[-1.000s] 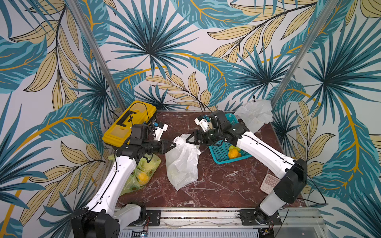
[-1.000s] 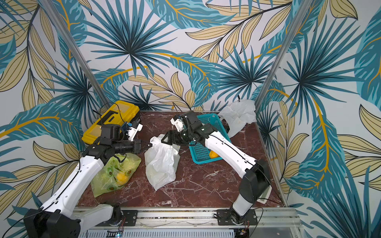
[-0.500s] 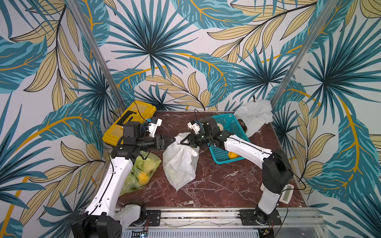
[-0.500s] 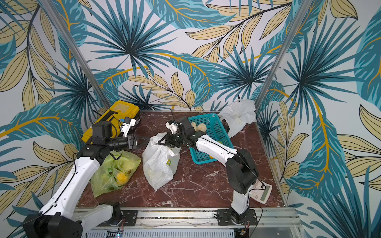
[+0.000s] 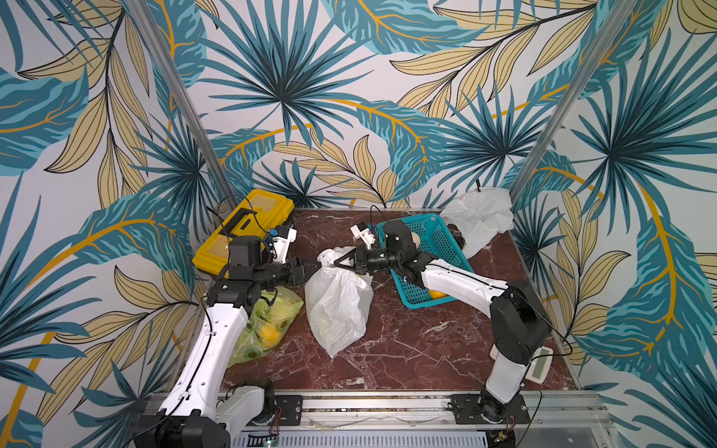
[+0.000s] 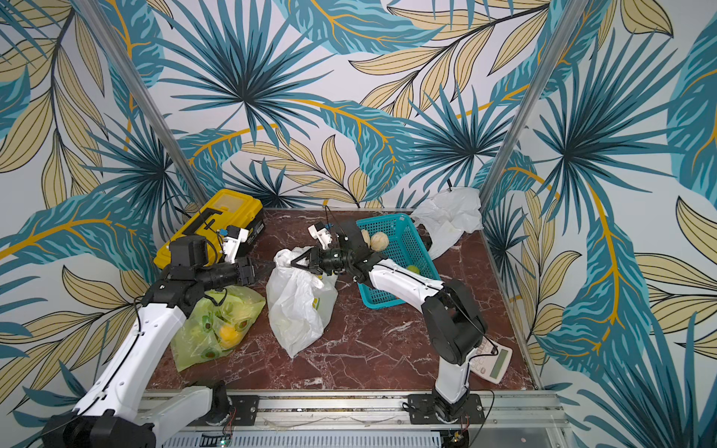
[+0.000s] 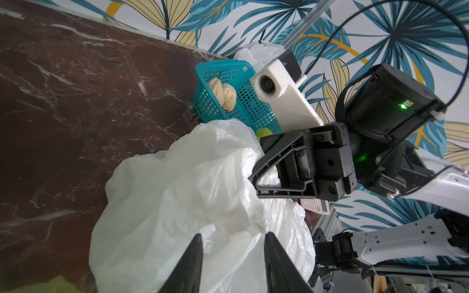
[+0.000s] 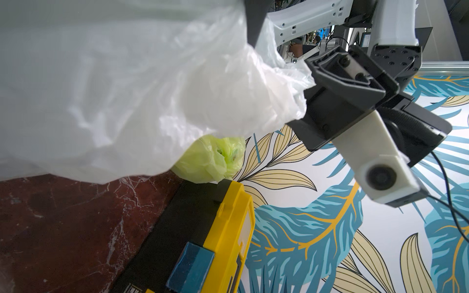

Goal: Place the pears into plastic bags & tie knots
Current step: Tie the plastic bag at the center of the board.

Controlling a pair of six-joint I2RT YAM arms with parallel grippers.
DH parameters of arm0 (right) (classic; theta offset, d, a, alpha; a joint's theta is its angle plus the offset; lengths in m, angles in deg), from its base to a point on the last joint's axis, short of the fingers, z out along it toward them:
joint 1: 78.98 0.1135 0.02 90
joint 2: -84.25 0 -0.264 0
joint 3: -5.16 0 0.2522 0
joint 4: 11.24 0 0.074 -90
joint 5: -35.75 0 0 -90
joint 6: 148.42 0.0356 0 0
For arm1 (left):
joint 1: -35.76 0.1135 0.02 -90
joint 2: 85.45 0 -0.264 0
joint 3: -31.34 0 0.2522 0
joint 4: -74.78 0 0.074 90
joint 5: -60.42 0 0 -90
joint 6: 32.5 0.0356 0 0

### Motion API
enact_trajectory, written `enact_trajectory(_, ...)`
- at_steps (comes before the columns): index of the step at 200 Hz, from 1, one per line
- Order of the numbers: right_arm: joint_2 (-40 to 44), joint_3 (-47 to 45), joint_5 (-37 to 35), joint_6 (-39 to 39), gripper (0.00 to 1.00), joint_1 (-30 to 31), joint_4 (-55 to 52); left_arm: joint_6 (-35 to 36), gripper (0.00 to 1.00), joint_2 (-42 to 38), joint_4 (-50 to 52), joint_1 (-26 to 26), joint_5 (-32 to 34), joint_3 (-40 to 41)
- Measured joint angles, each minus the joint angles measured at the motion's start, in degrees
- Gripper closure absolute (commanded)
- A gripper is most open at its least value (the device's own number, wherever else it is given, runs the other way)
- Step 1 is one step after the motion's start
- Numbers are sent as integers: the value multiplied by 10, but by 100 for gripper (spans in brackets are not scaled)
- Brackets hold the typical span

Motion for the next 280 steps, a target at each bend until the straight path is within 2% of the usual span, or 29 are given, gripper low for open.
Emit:
enact_trajectory(34, 0, -17, 21, 27, 93, -3, 54, -20, 56, 20, -51, 6, 2, 18)
enact_trajectory(56, 0, -18, 34, 41, 93, -4, 81, -42, 53, 51, -101, 4, -6, 32)
enact_trajectory(84, -4, -18, 47, 58, 93, -4, 112, -62, 53, 79, -161, -12, -17, 34)
enact_trajectory(115, -21, -17, 62, 90, 93, -5, 171, -83, 57, 114, -234, -38, -31, 41)
enact_trajectory(154, -54, -18, 68, 152, 94, -8, 261, -104, 57, 146, -270, -55, -46, 69)
enact_trajectory(175, -61, -18, 67, 165, 94, -11, 279, -124, 54, 132, -273, -32, -69, 87)
enact_trajectory(210, -61, -18, 59, 137, 94, -16, 236, -174, 52, 64, -258, 72, -88, 96)
enact_trajectory(229, -61, -18, 56, 126, 94, -17, 218, -181, 45, 23, -226, 100, -89, 82)
enact_trajectory(248, -61, -18, 54, 120, 94, -17, 207, -185, 40, 12, -214, 86, -94, 57)
enact_trajectory(280, -61, -18, 54, 117, 94, -17, 200, -169, 34, 39, -205, 18, -85, 37)
